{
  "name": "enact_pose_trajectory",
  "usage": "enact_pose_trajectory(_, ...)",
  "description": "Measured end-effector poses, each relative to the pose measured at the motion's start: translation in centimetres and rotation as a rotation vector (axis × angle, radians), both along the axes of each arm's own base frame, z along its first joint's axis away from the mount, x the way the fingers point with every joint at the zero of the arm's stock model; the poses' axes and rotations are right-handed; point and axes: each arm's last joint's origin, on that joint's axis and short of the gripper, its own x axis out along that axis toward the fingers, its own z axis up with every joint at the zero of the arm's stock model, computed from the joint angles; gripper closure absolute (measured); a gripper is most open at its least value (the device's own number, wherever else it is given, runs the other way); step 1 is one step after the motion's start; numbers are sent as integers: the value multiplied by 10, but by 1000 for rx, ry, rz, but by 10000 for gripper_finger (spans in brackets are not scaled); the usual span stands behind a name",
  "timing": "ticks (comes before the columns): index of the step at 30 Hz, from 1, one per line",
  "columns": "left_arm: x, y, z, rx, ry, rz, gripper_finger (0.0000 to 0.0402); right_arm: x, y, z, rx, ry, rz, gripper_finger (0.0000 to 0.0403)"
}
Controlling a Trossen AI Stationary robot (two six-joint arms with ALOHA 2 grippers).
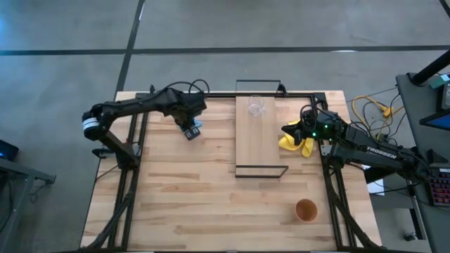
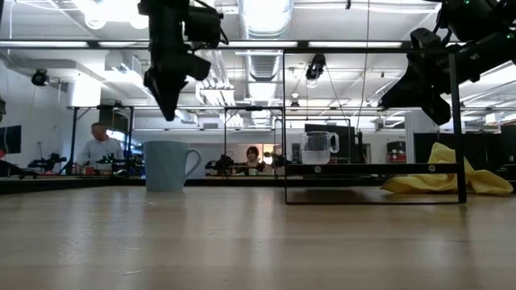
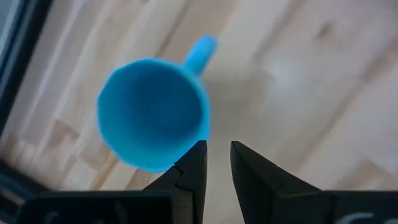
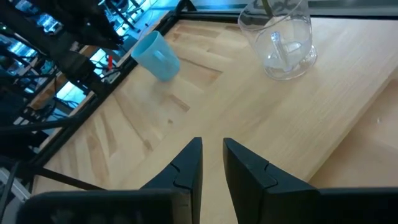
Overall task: Stack small to large cups/mugs on shelf
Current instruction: Put the blue mug on the shelf
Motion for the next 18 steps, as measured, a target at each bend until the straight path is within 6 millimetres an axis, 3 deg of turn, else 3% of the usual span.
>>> enact_pose_trajectory(4,-1,1,-8,33,14,22,346,0,0,0,2,0,0,344)
enact_pose_trajectory(18,6,3,-9,32,-67,62,346,0,0,0,9,-3,-4,344)
